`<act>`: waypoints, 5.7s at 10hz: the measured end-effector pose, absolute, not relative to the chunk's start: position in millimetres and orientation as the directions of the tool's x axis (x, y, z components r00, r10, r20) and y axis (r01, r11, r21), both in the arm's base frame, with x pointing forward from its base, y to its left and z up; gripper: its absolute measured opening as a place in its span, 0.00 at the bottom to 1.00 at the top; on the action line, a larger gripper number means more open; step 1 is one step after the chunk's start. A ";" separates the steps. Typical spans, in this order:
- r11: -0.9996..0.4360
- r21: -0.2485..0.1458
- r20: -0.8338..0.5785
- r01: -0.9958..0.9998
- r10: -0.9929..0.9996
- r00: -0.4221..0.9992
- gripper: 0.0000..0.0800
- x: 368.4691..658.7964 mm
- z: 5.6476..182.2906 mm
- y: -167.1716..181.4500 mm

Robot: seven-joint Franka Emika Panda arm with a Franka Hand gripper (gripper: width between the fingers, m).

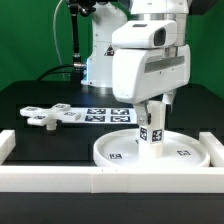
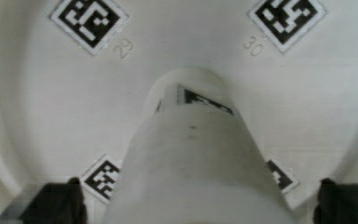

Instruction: Assemble round table

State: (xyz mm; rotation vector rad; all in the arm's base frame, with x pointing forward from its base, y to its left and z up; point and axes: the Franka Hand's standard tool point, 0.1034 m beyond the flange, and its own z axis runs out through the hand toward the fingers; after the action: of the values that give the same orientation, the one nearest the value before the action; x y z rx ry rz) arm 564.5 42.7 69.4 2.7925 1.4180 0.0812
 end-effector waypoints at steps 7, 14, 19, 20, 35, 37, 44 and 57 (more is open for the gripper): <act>-0.664 0.024 0.044 0.748 0.748 0.662 0.51 564.3 69.4 40.5; -0.978 -0.022 0.068 0.210 0.208 0.976 0.51 564.2 68.9 38.7; -0.974 -0.016 0.077 0.225 0.223 0.972 0.80 552.6 87.3 33.4; -0.957 -0.007 0.081 0.290 0.288 0.954 0.80 544.2 95.6 25.6; -0.882 0.051 0.072 0.469 0.472 0.879 0.81 476.5 80.0 -100.9; -0.926 0.050 0.051 0.375 0.377 0.925 0.81 461.8 76.1 -125.6; -0.947 0.021 0.000 0.320 0.320 0.947 0.81 442.1 65.2 -137.9; -0.942 -0.005 -0.061 0.336 0.336 0.940 0.81 407.0 38.0 -152.7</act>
Offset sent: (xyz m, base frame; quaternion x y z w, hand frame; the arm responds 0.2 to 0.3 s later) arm 0.0000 0.0000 0.0000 0.0000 0.0000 0.0000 1.0000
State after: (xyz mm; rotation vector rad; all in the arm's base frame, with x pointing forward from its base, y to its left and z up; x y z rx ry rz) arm 407.0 -152.7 38.0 3.0886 0.5353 -0.0955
